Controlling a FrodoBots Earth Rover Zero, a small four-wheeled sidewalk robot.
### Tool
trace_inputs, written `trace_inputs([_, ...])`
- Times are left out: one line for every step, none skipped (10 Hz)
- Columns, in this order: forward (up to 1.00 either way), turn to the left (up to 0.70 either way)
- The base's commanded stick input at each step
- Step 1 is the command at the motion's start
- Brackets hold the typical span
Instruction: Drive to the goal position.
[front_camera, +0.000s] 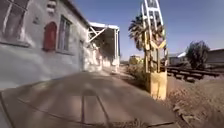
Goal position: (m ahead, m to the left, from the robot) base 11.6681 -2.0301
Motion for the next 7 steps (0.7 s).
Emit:
trace_inputs([0.7, -0.14])
trace_inputs([0.7, -0.12])
trace_inputs([0.7, -0.04])
trace_inputs([0.7, 0.0])
trace_inputs([0.7, 0.0])
trace_inputs([0.7, 0.0])
trace_inputs([0.7, 0.0])
